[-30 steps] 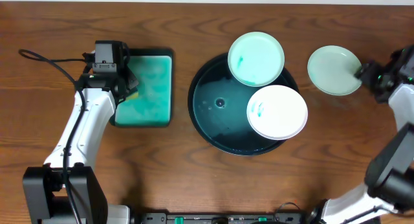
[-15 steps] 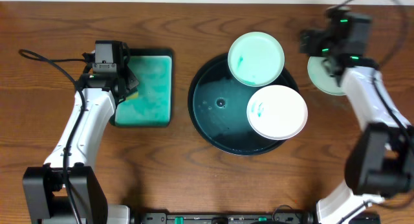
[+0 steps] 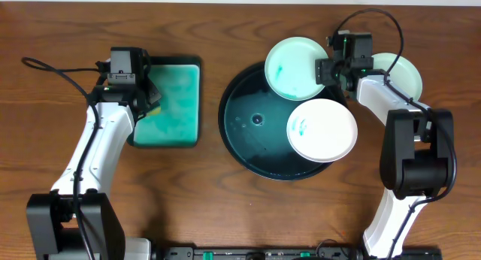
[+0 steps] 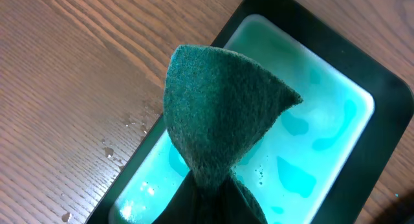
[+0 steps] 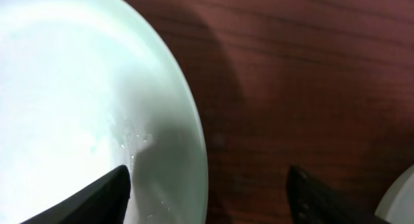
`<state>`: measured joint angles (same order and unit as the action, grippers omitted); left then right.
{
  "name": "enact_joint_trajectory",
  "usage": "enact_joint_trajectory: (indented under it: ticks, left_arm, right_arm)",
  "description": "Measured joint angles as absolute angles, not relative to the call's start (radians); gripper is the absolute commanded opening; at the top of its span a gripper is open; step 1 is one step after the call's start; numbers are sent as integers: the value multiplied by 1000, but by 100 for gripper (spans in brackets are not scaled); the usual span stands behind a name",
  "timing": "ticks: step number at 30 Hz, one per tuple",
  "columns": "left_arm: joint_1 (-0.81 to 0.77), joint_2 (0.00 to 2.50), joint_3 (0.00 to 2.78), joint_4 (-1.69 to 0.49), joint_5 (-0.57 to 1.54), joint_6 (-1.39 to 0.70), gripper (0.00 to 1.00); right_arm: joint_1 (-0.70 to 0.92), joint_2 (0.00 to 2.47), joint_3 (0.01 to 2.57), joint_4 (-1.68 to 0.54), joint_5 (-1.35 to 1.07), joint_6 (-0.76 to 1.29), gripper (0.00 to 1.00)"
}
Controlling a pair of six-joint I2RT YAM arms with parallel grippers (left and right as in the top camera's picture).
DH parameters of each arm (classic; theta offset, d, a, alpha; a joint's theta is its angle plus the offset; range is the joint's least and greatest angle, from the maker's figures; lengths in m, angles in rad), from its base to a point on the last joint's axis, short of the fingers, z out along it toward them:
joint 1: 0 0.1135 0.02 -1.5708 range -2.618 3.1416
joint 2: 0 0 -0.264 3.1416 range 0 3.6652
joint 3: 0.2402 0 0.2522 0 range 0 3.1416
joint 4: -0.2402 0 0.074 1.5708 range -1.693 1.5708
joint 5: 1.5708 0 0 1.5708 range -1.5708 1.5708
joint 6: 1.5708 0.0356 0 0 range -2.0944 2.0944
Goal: Clean dirty plates on tray and stack at the side
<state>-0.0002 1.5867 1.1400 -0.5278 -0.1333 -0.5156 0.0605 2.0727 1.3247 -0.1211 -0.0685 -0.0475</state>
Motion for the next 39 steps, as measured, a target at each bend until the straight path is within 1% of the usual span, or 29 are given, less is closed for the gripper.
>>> enact_joint_trajectory:
  ticks: [1, 3, 5, 7, 8, 9, 16, 21, 27, 33, 39]
  left_arm:
    - [0, 1587, 1140, -528, -133, -516, 7]
    - [0, 1587, 1140, -528, -133, -516, 7]
    - [0, 1587, 1140, -527, -133, -516, 7]
    - [0, 1587, 1140, -527, -133, -516, 7]
    - [0, 1587, 1140, -527, -133, -516, 7]
    - [0, 1587, 1140, -527, -133, -516, 8]
    - [0, 1587, 1140, -525, -133, -516, 7]
    - [-1, 1587, 1140, -523, -132, -515, 7]
    - [-11, 1587, 1140, -464, -23, -444, 7]
    - [-53, 1587, 1140, -422, 51, -413, 7]
    - [-118, 1587, 1140, -403, 101, -426, 7]
  right_arm:
    - [60, 2073, 1325, -118, -73, -48, 67]
    - [60, 2075, 1325, -109, -88, -52, 56]
    - [60, 2080, 1325, -100, -101, -51, 39]
    - [61, 2091, 1325, -97, -113, -48, 14]
    - [61, 2095, 1325, -94, -124, -44, 5]
    - [62, 2097, 1325, -91, -119, -35, 1]
    - [62, 2090, 1327, -86, -198, 17, 1]
    - [62, 2012, 1326, -134, -268, 35, 1]
    - [97, 1897, 1327, -234, -327, 48, 1]
    - [176, 1942, 1328, -322, -352, 72, 1]
    - [192, 2032, 1328, -341, -360, 94, 1]
